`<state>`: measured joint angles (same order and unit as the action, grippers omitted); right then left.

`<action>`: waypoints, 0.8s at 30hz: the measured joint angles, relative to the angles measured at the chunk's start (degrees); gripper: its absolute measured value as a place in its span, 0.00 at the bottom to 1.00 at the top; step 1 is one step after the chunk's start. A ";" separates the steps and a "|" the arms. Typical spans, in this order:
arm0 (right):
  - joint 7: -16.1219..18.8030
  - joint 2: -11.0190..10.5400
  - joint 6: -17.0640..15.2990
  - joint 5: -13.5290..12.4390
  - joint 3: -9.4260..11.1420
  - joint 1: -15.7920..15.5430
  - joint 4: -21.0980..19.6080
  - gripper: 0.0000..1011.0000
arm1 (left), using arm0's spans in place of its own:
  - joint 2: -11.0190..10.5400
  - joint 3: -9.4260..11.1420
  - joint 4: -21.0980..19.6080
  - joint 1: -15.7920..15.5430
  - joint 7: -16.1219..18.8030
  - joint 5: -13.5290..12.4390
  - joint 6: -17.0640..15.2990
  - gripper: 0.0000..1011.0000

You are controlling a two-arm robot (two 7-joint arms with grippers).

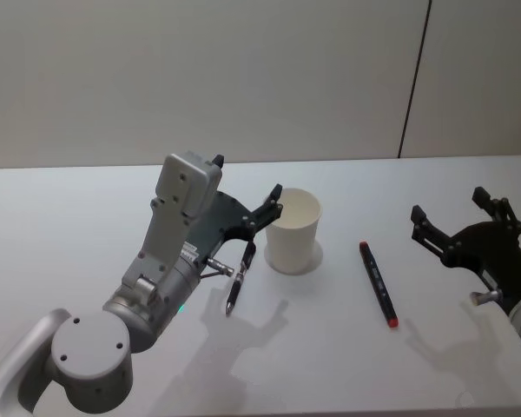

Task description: Place the pen into the pen holder.

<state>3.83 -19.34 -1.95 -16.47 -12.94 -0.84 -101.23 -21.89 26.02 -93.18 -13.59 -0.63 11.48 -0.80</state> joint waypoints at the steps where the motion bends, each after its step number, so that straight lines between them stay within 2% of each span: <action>1: 0.00 0.00 0.00 0.00 0.00 0.00 0.00 0.99 | 0.00 0.00 0.00 0.00 0.00 0.00 0.00 0.99; 24: 0.00 0.04 0.00 0.03 0.00 0.02 0.00 0.99 | 0.00 0.00 0.00 0.00 0.00 0.00 0.00 0.99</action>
<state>3.83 -19.30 -1.95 -16.43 -12.94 -0.82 -101.23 -21.89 26.02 -93.18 -13.59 -0.63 11.48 -0.80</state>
